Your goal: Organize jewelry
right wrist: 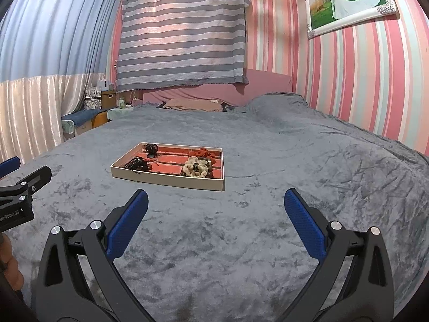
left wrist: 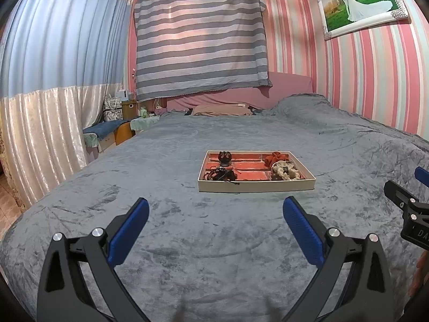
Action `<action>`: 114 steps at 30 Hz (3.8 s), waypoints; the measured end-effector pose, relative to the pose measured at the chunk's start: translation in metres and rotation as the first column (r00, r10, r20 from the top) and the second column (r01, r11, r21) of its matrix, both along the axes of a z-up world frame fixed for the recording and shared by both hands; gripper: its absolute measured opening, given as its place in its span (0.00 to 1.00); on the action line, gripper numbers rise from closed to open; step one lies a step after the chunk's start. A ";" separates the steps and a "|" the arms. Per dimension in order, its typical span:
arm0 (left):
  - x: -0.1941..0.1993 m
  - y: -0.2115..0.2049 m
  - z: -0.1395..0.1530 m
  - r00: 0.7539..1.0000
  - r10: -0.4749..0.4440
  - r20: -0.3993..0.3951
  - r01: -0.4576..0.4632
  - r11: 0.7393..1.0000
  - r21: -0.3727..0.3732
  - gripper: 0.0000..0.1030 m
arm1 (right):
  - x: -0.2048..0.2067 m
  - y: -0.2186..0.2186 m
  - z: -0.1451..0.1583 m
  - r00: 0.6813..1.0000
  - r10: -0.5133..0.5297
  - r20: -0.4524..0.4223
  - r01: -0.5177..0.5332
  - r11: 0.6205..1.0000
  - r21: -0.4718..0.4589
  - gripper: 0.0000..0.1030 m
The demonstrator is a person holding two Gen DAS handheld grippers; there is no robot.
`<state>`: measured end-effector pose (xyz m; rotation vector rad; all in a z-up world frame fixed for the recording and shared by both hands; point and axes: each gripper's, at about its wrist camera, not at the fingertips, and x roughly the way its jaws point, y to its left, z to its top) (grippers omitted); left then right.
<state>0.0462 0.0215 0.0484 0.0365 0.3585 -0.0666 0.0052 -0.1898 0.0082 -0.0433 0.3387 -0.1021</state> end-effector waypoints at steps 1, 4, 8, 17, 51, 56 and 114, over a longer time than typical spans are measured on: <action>0.000 0.001 0.000 1.000 -0.002 0.000 0.002 1.000 0.000 0.95 | 0.000 0.001 0.000 1.000 0.000 0.002 0.000 1.000 -0.003 0.96; -0.001 0.001 0.000 1.000 -0.003 0.000 0.003 1.000 -0.001 0.95 | 0.000 0.001 -0.001 1.000 0.002 0.001 -0.002 1.000 -0.001 0.96; 0.000 0.001 0.000 1.000 -0.003 -0.001 0.003 1.000 0.000 0.95 | 0.001 0.001 -0.001 1.000 0.002 -0.001 -0.002 1.000 -0.001 0.96; -0.001 0.001 0.000 1.000 -0.003 -0.001 0.003 1.000 0.002 0.95 | 0.001 0.001 -0.001 1.000 -0.001 0.001 0.001 1.000 -0.003 0.96; -0.001 0.006 0.000 1.000 -0.009 -0.008 0.009 1.000 -0.002 0.95 | 0.003 -0.002 -0.004 1.000 -0.007 -0.009 0.007 1.000 0.002 0.96; -0.001 0.006 0.001 1.000 -0.009 -0.007 0.009 1.000 -0.002 0.95 | 0.003 -0.002 -0.006 1.000 -0.009 -0.007 0.009 1.000 0.004 0.96; 0.000 0.002 -0.004 1.000 -0.011 -0.016 0.011 1.000 0.000 0.95 | 0.003 -0.003 -0.007 1.000 -0.011 -0.010 0.011 1.000 0.003 0.96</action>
